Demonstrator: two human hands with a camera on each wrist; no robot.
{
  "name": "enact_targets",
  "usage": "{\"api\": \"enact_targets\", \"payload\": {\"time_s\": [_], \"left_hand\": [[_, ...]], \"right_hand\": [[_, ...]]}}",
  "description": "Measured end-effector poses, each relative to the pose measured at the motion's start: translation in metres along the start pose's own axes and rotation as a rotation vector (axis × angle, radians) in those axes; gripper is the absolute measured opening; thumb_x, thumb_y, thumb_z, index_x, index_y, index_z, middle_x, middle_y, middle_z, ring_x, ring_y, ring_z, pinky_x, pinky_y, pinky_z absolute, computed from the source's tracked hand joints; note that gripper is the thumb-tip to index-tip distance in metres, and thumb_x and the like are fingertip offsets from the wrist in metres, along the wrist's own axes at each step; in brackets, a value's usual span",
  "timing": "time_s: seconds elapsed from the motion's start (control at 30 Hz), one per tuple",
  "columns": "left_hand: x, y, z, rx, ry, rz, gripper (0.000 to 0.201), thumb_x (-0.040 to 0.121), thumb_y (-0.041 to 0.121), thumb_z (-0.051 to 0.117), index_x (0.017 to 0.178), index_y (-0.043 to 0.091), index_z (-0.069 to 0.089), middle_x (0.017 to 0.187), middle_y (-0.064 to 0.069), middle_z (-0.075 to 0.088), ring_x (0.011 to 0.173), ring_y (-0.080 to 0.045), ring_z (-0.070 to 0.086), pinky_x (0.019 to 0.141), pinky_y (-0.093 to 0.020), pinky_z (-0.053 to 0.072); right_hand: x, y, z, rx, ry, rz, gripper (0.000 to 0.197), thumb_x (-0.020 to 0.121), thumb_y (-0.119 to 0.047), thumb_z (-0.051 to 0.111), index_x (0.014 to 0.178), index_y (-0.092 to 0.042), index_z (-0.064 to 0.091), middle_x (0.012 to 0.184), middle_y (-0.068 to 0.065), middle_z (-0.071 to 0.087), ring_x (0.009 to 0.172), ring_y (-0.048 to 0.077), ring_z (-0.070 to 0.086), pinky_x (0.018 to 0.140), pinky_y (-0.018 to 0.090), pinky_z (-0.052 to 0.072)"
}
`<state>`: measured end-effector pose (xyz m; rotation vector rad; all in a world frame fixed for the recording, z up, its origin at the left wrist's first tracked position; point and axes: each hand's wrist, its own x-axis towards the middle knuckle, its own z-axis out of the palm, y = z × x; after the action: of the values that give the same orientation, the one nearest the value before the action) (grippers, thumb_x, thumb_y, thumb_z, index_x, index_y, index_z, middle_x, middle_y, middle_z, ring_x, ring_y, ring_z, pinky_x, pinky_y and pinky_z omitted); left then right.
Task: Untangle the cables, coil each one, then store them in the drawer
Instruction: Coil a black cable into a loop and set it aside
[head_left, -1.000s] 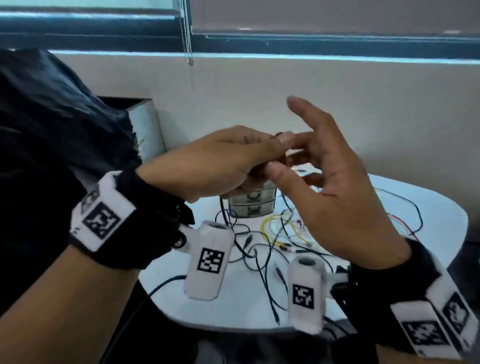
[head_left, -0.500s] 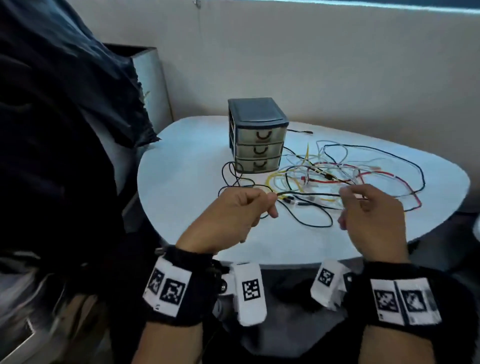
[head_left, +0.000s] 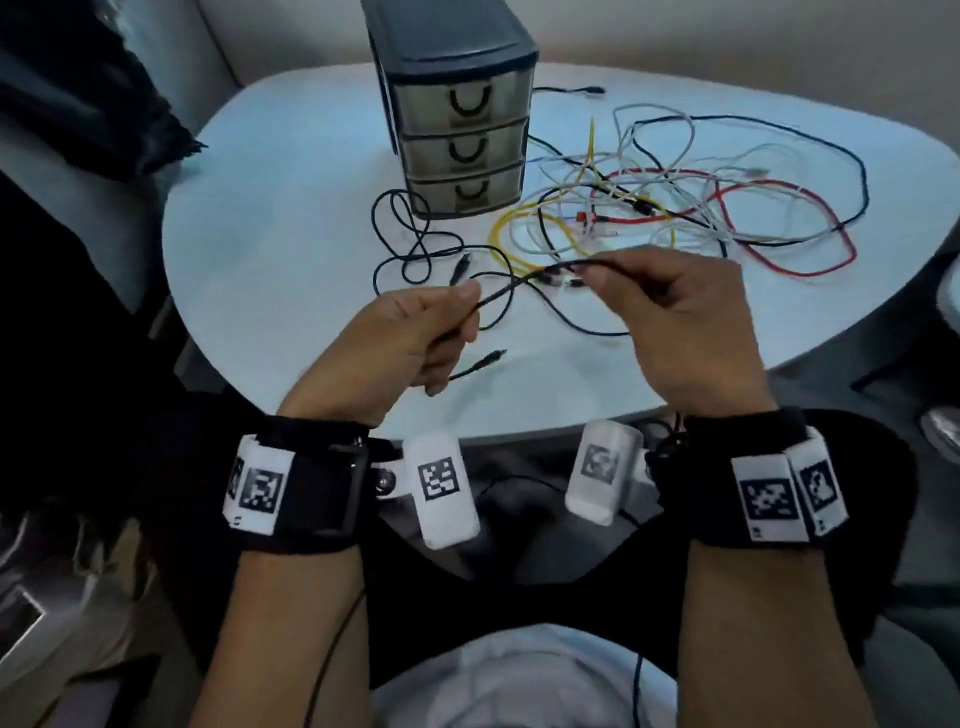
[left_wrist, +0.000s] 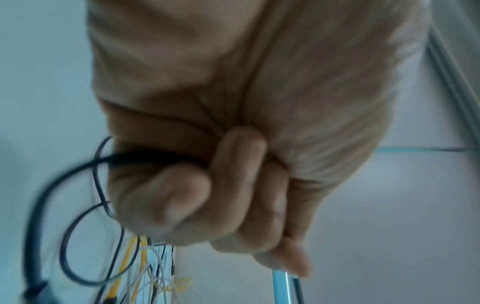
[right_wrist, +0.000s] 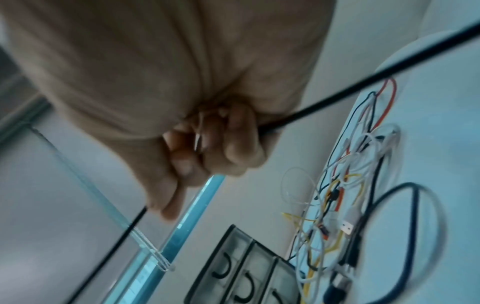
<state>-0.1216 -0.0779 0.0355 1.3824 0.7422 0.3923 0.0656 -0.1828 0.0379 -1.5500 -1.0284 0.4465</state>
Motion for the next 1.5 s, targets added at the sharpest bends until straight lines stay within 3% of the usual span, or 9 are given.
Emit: {"api": "enact_targets", "payload": {"time_s": [0.23, 0.43, 0.5, 0.6, 0.77, 0.87, 1.07, 1.23, 1.5], "left_hand": [[-0.005, 0.004, -0.032, -0.487, -0.115, 0.219, 0.032, 0.098, 0.037, 0.042, 0.078, 0.024, 0.064, 0.049, 0.014, 0.038, 0.042, -0.005, 0.031, 0.062, -0.023, 0.045], [0.007, 0.02, -0.001, -0.143, 0.076, 0.095, 0.036, 0.104, 0.027, 0.044, 0.076, 0.018, 0.064, 0.052, 0.008, 0.022, 0.044, -0.008, 0.013, 0.043, -0.022, 0.008], [0.012, 0.021, 0.015, -0.104, 0.098, 0.051, 0.036, 0.104, 0.029, 0.046, 0.072, 0.016, 0.056, 0.053, 0.006, 0.021, 0.045, -0.009, 0.013, 0.042, -0.02, 0.01], [0.012, 0.024, 0.014, -0.233, 0.141, 0.0, 0.041, 0.104, 0.035, 0.046, 0.066, 0.019, 0.046, 0.053, 0.006, 0.019, 0.043, -0.009, 0.012, 0.04, -0.021, 0.009], [0.01, 0.036, 0.02, -0.586, 0.102, 0.15, 0.035, 0.106, 0.031, 0.037, 0.078, 0.016, 0.049, 0.054, 0.006, 0.038, 0.045, -0.009, 0.037, 0.046, -0.019, 0.034], [0.016, 0.035, 0.028, -0.686, 0.164, 0.317, 0.031, 0.108, 0.026, 0.034, 0.085, 0.013, 0.05, 0.072, 0.0, 0.07, 0.083, -0.02, 0.072, 0.083, -0.029, 0.057], [0.028, 0.007, 0.016, -0.067, 0.481, 0.458, 0.025, 0.105, 0.014, 0.044, 0.092, 0.012, 0.065, 0.059, 0.01, 0.06, 0.074, -0.016, 0.068, 0.078, -0.031, 0.055], [0.021, 0.006, 0.036, 0.268, 0.301, 0.472, 0.039, 0.103, 0.022, 0.052, 0.067, 0.026, 0.063, 0.055, 0.012, 0.058, 0.051, -0.006, 0.054, 0.059, -0.021, 0.042], [-0.001, 0.028, 0.031, -0.479, -0.083, 0.332, 0.044, 0.102, 0.029, 0.038, 0.085, 0.017, 0.076, 0.045, 0.012, 0.039, 0.039, -0.004, 0.04, 0.069, -0.024, 0.056]], "right_hand": [[0.011, 0.029, 0.001, 0.195, 0.141, 0.185, 0.02, 0.091, -0.014, 0.068, 0.106, -0.026, 0.073, 0.061, -0.016, 0.061, 0.056, 0.001, 0.048, 0.056, 0.011, 0.039], [0.01, 0.002, 0.021, -0.105, -0.243, -0.006, 0.054, 0.09, -0.014, 0.068, 0.139, -0.028, 0.051, 0.124, -0.007, 0.064, 0.115, 0.001, 0.058, 0.099, 0.019, 0.046], [0.008, -0.013, 0.03, 0.073, -0.276, -0.071, 0.043, 0.091, -0.007, 0.065, 0.132, -0.015, 0.056, 0.11, 0.004, 0.069, 0.094, 0.018, 0.067, 0.089, 0.037, 0.055], [0.007, -0.019, 0.029, 0.178, -0.198, -0.02, 0.019, 0.09, -0.006, 0.066, 0.108, -0.015, 0.068, 0.065, -0.003, 0.062, 0.051, 0.013, 0.051, 0.049, 0.023, 0.044], [0.008, -0.007, 0.039, 0.062, -0.034, -0.044, 0.013, 0.093, -0.011, 0.064, 0.091, -0.018, 0.074, 0.052, -0.013, 0.054, 0.05, 0.001, 0.047, 0.054, 0.011, 0.036], [-0.006, -0.006, 0.05, -0.117, -0.236, -0.048, 0.027, 0.098, -0.019, 0.056, 0.077, -0.014, 0.072, 0.05, 0.001, 0.051, 0.048, 0.002, 0.041, 0.051, 0.026, 0.033], [-0.021, -0.034, 0.017, -0.153, -0.513, 0.007, 0.021, 0.1, -0.024, 0.051, 0.089, -0.023, 0.069, 0.057, 0.009, 0.044, 0.053, 0.025, 0.038, 0.049, 0.034, 0.032], [-0.003, -0.05, -0.001, -0.139, -0.347, -0.108, 0.02, 0.097, -0.014, 0.059, 0.078, -0.016, 0.068, 0.054, -0.005, 0.053, 0.05, 0.015, 0.035, 0.048, 0.024, 0.03], [0.034, -0.003, 0.009, 0.194, -0.104, 0.102, 0.011, 0.087, -0.019, 0.07, 0.078, -0.023, 0.074, 0.047, -0.011, 0.048, 0.04, 0.005, 0.032, 0.041, 0.016, 0.028]]}}
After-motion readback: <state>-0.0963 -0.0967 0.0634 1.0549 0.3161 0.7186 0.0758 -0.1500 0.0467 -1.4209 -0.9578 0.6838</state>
